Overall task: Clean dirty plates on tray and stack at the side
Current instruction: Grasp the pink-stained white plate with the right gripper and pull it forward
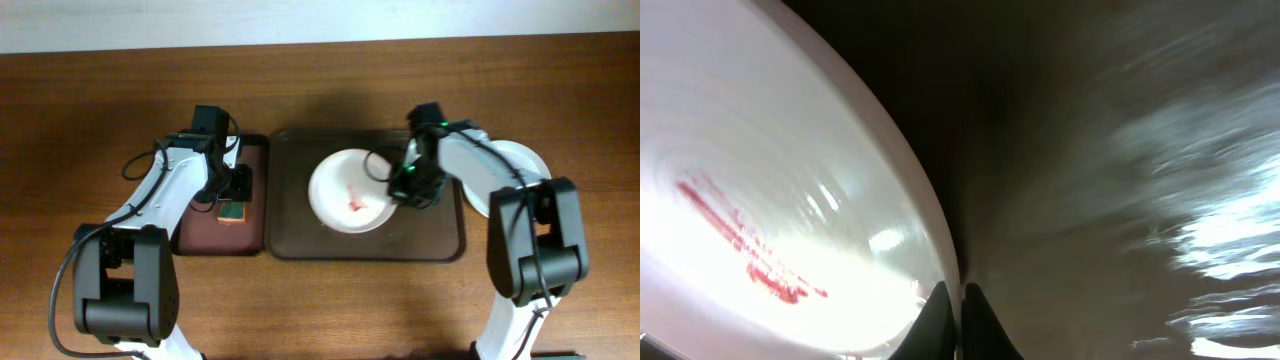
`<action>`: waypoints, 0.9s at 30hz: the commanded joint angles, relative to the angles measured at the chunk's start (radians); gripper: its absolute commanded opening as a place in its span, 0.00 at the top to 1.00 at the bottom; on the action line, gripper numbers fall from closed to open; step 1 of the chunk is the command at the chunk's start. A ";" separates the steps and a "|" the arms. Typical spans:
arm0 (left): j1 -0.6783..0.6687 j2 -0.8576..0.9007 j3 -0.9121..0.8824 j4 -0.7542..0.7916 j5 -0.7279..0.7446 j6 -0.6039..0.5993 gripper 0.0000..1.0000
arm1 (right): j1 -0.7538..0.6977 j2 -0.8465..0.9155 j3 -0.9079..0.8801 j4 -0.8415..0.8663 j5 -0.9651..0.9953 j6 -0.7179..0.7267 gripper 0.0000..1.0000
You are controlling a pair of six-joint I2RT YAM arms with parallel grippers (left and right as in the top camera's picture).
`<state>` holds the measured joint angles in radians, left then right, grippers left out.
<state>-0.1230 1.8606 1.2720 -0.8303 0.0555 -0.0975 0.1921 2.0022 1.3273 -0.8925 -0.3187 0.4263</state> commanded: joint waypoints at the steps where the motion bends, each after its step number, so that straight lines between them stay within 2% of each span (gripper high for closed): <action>1: 0.002 -0.027 0.021 -0.001 0.012 0.001 0.38 | 0.084 0.010 -0.004 -0.020 -0.051 0.189 0.96; 2: 0.002 -0.027 0.021 -0.001 0.011 0.001 0.38 | 0.095 0.010 -0.004 -0.018 -0.067 0.224 0.95; 3: 0.002 -0.027 0.021 -0.001 0.011 0.001 0.38 | 0.098 0.010 -0.003 -0.004 -0.094 0.240 0.71; 4: 0.002 -0.027 0.021 -0.001 0.011 0.001 0.38 | 0.091 0.008 -0.001 0.004 -0.092 0.227 0.60; 5: 0.002 -0.027 0.021 -0.001 0.011 0.001 0.37 | 0.063 0.007 0.013 0.028 -0.087 0.121 0.57; 8: 0.002 -0.027 0.021 -0.001 0.011 0.001 0.37 | -0.002 0.007 0.042 0.135 -0.039 -0.190 0.58; 11: 0.002 -0.027 0.021 -0.001 0.011 0.001 0.37 | -0.001 0.007 0.041 0.185 0.016 -0.369 0.65; 13: 0.002 -0.027 0.021 -0.001 0.011 0.001 0.37 | 0.006 0.007 0.035 0.202 0.016 -0.371 0.70; 16: 0.002 -0.027 0.021 -0.001 0.012 0.001 0.37 | 0.039 0.009 0.034 0.202 0.011 -0.390 0.70; 17: 0.002 -0.027 0.021 -0.001 0.012 0.001 0.37 | 0.051 0.009 0.034 0.203 0.011 -0.394 0.69; 19: 0.002 -0.027 0.021 -0.002 0.012 0.001 0.37 | 0.076 0.009 0.034 0.214 0.013 -0.393 0.57; 20: 0.002 -0.027 0.021 -0.002 0.012 0.001 0.37 | 0.077 0.009 0.034 0.219 0.013 -0.393 0.57; 25: 0.002 -0.027 0.021 -0.002 0.012 0.001 0.37 | 0.077 0.019 0.034 0.211 0.012 -0.393 0.58; 27: 0.002 -0.027 0.021 -0.002 0.012 0.001 0.37 | 0.084 0.026 0.019 0.210 -0.027 -0.392 0.65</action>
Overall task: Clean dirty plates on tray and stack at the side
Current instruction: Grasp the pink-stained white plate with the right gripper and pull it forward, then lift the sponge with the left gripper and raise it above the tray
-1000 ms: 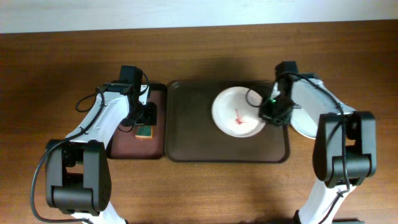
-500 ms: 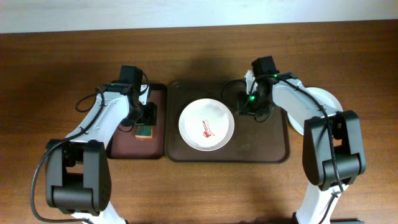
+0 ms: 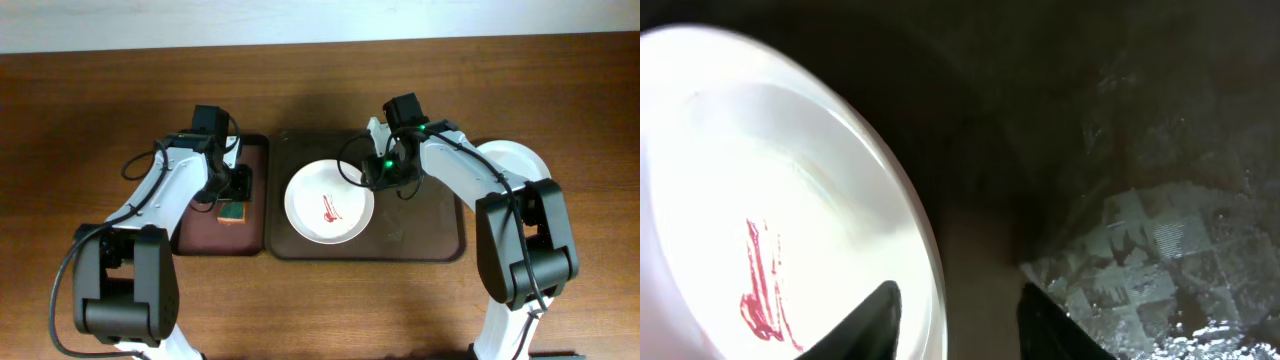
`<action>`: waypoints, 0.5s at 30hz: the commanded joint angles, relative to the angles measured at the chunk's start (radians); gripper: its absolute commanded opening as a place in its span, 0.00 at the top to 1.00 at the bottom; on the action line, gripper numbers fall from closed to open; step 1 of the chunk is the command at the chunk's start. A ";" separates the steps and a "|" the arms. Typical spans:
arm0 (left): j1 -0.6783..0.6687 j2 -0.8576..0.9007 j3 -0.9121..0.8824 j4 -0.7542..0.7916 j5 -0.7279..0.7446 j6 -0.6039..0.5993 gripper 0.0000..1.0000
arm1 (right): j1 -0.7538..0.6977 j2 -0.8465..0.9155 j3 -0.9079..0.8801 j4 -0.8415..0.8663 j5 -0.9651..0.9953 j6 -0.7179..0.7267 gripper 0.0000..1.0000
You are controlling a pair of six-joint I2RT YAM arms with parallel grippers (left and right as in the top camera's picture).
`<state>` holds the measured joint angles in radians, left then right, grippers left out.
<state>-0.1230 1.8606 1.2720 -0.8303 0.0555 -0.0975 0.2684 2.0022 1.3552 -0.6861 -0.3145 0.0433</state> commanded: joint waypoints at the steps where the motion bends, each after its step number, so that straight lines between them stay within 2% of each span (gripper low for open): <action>1: 0.002 -0.027 0.021 -0.002 0.012 0.001 0.37 | 0.013 0.032 -0.014 0.007 -0.029 -0.009 0.69; 2: 0.002 -0.027 0.021 -0.002 0.011 0.001 0.37 | 0.014 0.039 -0.016 0.007 -0.029 -0.009 0.73; 4: 0.002 -0.027 0.021 -0.002 0.012 0.001 0.37 | 0.012 0.043 -0.016 0.008 -0.026 0.018 0.91; 5: 0.002 -0.027 0.021 -0.002 0.012 0.001 0.37 | 0.012 0.042 -0.016 0.011 -0.001 0.061 0.96; 9: 0.002 -0.027 0.021 -0.002 0.012 0.001 0.37 | -0.021 0.039 -0.015 -0.024 0.048 0.330 0.96; 11: 0.002 -0.027 0.021 -0.002 0.012 0.001 0.37 | -0.059 0.039 -0.015 -0.140 0.056 0.631 0.96; 15: 0.002 -0.027 0.021 -0.002 0.012 0.001 0.41 | -0.051 0.039 -0.015 -0.152 -0.004 0.658 0.96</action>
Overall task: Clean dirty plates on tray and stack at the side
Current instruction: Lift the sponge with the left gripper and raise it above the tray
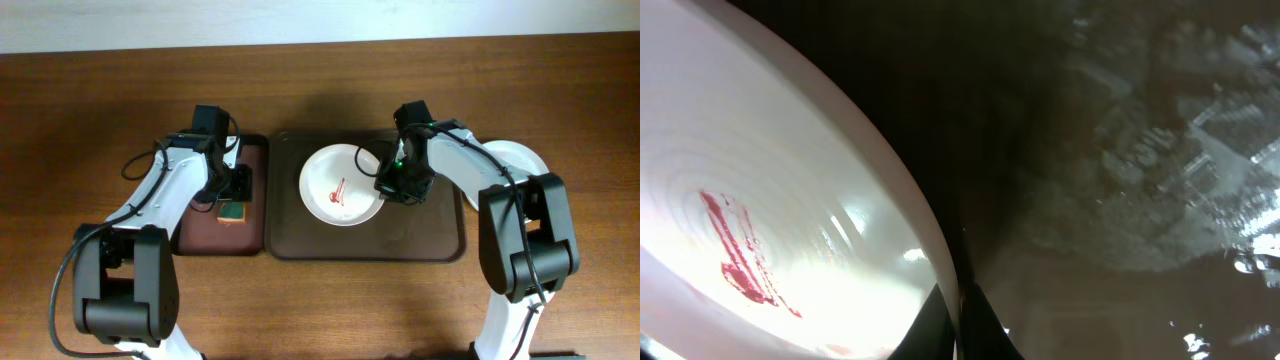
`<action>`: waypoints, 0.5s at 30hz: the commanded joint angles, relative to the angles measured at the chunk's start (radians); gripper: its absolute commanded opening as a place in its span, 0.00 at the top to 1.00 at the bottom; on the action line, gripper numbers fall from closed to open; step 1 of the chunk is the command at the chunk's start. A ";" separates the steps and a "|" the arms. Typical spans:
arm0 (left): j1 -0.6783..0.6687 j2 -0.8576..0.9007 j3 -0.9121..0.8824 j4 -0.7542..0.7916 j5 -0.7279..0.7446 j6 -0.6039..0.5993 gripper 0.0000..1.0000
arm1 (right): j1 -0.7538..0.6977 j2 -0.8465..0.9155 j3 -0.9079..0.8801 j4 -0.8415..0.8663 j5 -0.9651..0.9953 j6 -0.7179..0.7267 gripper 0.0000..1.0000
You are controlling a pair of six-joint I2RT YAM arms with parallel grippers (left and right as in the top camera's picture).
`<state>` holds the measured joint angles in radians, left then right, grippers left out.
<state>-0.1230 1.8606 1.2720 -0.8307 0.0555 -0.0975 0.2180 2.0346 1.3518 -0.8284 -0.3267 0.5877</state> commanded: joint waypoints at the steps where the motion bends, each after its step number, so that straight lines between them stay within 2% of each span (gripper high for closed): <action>1: 0.002 -0.027 0.021 -0.001 0.012 0.001 0.44 | 0.000 0.006 -0.012 -0.010 -0.002 0.121 0.96; 3: 0.002 -0.027 0.021 -0.002 0.021 0.001 0.54 | 0.000 0.006 -0.012 -0.009 -0.006 0.128 0.96; 4: 0.002 -0.027 0.021 -0.002 0.031 0.001 0.55 | 0.000 0.006 -0.012 -0.010 -0.006 0.127 0.96; 10: 0.002 -0.026 0.000 0.014 0.026 0.002 0.54 | 0.000 0.006 -0.012 -0.010 -0.006 0.127 0.96; 15: 0.002 -0.026 -0.086 0.102 0.026 0.001 0.54 | 0.000 0.006 -0.012 -0.011 -0.006 0.127 0.96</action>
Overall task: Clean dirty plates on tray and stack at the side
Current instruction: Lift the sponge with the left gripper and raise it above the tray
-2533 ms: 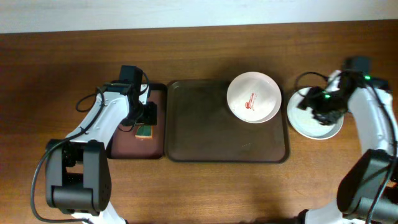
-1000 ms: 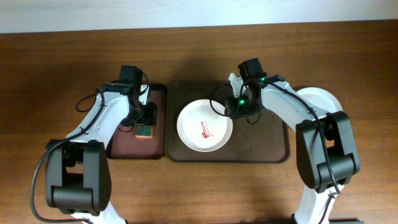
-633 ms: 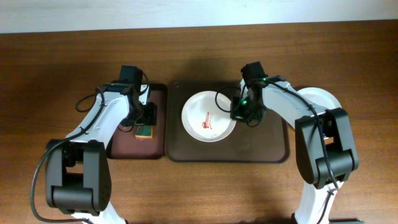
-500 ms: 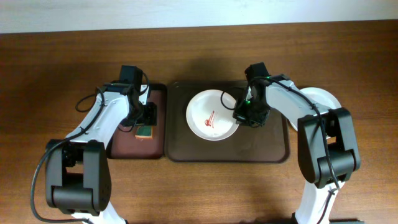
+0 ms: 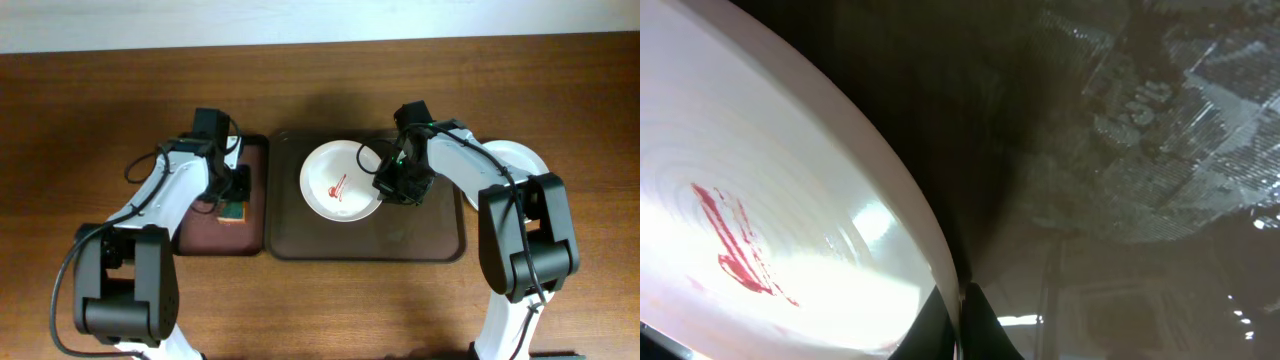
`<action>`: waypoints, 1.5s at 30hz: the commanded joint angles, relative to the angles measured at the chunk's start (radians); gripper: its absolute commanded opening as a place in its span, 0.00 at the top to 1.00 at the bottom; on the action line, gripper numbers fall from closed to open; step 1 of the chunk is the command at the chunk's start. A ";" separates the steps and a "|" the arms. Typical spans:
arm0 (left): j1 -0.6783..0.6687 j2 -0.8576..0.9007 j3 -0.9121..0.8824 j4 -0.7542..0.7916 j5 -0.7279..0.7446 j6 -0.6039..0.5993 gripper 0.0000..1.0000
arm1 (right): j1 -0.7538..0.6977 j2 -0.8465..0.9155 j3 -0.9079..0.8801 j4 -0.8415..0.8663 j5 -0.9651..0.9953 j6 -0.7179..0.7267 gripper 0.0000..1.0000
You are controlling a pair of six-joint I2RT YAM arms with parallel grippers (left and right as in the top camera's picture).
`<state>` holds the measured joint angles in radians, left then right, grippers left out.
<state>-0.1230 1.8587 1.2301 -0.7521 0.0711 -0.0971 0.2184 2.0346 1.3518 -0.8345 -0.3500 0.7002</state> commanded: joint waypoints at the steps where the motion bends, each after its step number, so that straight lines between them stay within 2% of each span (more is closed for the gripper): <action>1: 0.002 -0.024 -0.062 0.041 0.010 0.001 0.54 | -0.001 0.006 -0.012 -0.005 0.017 0.014 0.96; 3: 0.002 -0.024 -0.082 0.057 0.010 0.001 0.56 | -0.001 0.006 -0.012 -0.006 0.017 0.014 0.96; 5: 0.002 -0.024 -0.089 0.064 0.010 0.001 0.71 | -0.001 0.006 -0.012 -0.007 0.017 0.014 0.96; 7: 0.002 -0.024 -0.089 0.067 0.011 0.001 0.97 | -0.001 0.006 -0.012 -0.007 0.017 0.014 0.96; 8: 0.002 -0.024 -0.089 0.067 0.011 0.001 1.00 | -0.001 0.006 -0.012 -0.008 0.017 0.011 0.96; 14: 0.002 -0.043 -0.011 0.013 0.057 0.002 1.00 | -0.001 0.006 -0.012 -0.024 0.018 -0.012 0.96; 19: 0.002 -0.134 0.087 0.009 0.056 0.002 1.00 | -0.001 0.006 -0.012 -0.026 0.018 -0.015 0.96; 32: 0.002 -0.459 0.091 0.068 0.052 0.001 1.00 | -0.001 0.006 -0.012 -0.026 0.018 -0.015 0.96; 45: 0.002 -0.566 0.091 0.128 0.053 -0.022 1.00 | -0.001 0.006 -0.012 -0.026 0.018 -0.015 0.96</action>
<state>-0.1230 1.3300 1.3018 -0.6426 0.1089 -0.0978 0.2184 2.0346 1.3518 -0.8532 -0.3500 0.6834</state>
